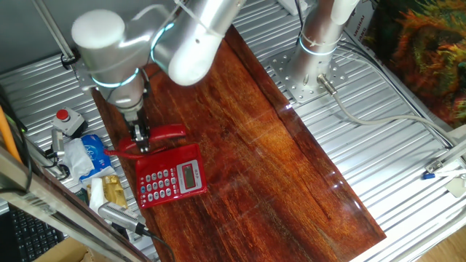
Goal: Place the handset of the telephone on the corresponding phone cradle
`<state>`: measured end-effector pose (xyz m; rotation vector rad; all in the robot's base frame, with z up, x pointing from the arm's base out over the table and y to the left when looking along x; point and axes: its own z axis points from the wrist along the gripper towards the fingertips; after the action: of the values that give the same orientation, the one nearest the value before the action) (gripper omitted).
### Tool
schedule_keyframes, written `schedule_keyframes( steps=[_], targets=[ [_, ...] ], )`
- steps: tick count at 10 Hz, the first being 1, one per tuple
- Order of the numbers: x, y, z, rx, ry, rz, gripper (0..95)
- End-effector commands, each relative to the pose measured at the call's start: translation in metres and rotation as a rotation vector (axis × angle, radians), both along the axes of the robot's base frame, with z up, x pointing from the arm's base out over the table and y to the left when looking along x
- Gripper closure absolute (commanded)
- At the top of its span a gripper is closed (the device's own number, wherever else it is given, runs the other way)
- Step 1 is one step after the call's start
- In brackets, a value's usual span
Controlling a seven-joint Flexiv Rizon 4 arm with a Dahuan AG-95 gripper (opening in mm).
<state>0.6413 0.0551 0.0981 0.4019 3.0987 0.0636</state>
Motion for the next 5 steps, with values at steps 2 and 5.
schedule_keyframes(
  steps=[2, 5],
  targets=[
    [-0.001, 0.007, -0.005, 0.011, -0.007, 0.0, 95.0],
    [0.001, 0.01, -0.016, 0.02, -0.017, -0.001, 95.0]
  ],
)
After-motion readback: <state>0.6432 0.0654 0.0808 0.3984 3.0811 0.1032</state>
